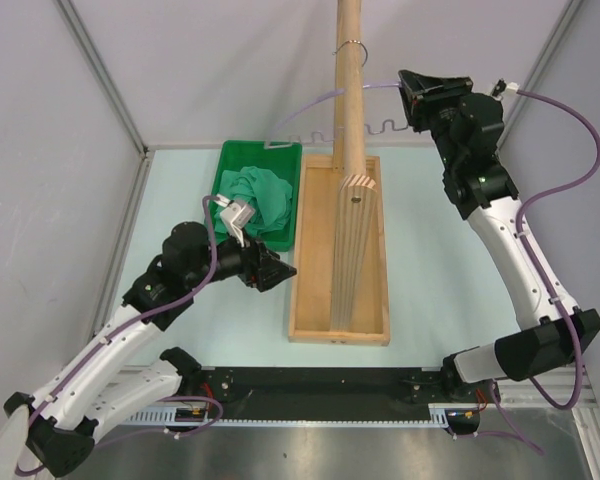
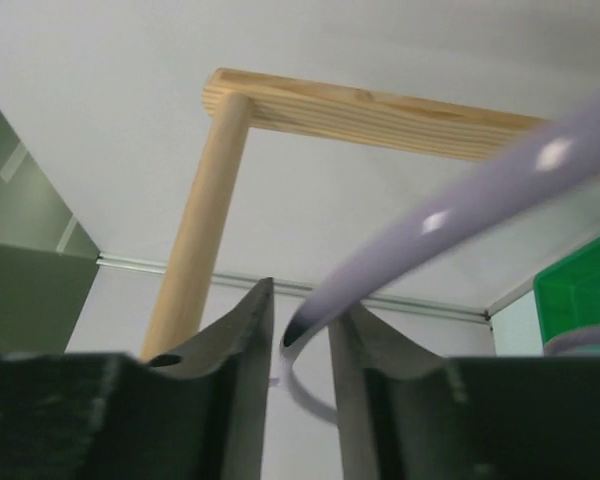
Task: Remove the tank top from the hanger
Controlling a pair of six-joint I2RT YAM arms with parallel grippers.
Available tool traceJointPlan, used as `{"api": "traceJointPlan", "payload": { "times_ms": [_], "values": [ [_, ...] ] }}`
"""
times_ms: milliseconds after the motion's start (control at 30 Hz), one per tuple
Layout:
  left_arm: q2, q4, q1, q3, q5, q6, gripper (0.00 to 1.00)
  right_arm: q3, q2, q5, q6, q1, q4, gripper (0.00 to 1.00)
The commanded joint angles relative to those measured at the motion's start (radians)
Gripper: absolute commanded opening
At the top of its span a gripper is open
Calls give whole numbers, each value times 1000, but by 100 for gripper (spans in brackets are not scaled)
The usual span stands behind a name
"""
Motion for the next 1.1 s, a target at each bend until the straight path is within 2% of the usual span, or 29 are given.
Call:
{"api": "traceJointPlan", "payload": {
  "times_ms": [0, 167, 200, 267, 400, 533, 667, 767, 933, 1067],
  "values": [
    [7, 11, -5, 47, 6, 4, 73, -37, -59, -45, -54, -30, 2, 40],
    [25, 34, -6, 42, 9, -7, 73, -131, -148, -91, -106, -56, -51, 61],
    [30, 39, -5, 42, 12, -8, 73, -152, -189, -109, -126, -60, -58, 63],
    [42, 56, -10, 42, 14, -15, 73, -206, -229, -140, -149, -71, -84, 74],
    [59, 73, -16, 48, 8, -21, 73, -270, -317, -226, -246, -96, -135, 84],
    [71, 114, -26, 33, 8, -30, 73, -347, -420, -321, -440, -109, -184, 97],
    [100, 157, -39, 10, 12, -47, 73, -457, -509, -447, -637, -120, -281, 100],
    [113, 209, -54, -18, 11, -62, 73, -609, -610, -508, -725, -120, -263, 100],
    [105, 373, -60, -126, 6, -99, 75, -896, -753, -603, -712, -119, -162, 100],
    [61, 512, -62, -261, -31, -174, 75, -1103, -874, -657, -598, -117, -25, 100]
  ]
}}
